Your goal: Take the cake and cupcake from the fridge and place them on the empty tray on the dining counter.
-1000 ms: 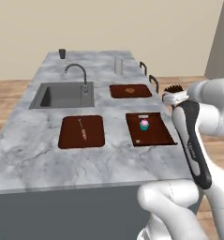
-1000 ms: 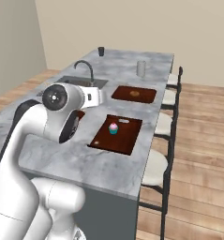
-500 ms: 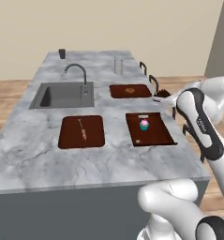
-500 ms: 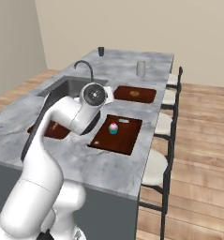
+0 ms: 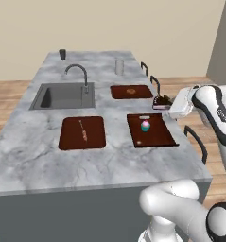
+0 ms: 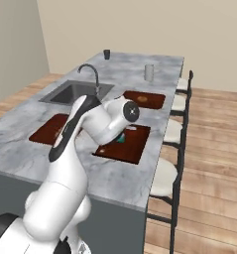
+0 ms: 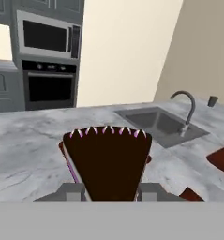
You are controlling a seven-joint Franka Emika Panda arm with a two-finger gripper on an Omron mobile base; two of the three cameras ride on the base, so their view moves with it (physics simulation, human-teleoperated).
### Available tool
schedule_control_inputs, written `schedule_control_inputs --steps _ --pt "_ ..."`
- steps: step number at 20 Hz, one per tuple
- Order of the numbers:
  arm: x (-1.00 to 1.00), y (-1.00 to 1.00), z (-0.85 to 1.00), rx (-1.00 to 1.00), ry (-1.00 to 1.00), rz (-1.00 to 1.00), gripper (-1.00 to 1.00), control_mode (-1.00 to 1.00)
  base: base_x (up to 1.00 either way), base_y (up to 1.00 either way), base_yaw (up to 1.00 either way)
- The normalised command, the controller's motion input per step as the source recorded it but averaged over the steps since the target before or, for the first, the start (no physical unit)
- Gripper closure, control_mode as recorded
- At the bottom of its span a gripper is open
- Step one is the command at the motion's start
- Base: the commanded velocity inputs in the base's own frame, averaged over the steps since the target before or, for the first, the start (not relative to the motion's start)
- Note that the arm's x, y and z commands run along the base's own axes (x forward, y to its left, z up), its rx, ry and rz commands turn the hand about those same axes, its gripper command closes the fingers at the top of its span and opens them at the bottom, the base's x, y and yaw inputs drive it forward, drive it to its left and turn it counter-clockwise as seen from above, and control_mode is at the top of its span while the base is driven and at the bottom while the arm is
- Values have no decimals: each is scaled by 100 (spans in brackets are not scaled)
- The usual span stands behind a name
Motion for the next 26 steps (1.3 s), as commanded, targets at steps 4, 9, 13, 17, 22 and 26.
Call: schedule_control_inputs --steps 4,9,13,17,22,26 --pt "0 0 -27 -4 -17 21 100 -100 0 0 0" --pt "0 -4 -21 -4 -7 19 100 -100 0 0 0" --pt "1 -7 -7 -4 -1 7 100 -100 0 0 0" --pt "16 -22 -16 -3 2 -4 100 -100 0 0 0" --pt "15 -36 -40 -12 5 -11 100 -100 0 0 0" --pt "12 -28 -46 -13 2 -8 100 -100 0 0 0"
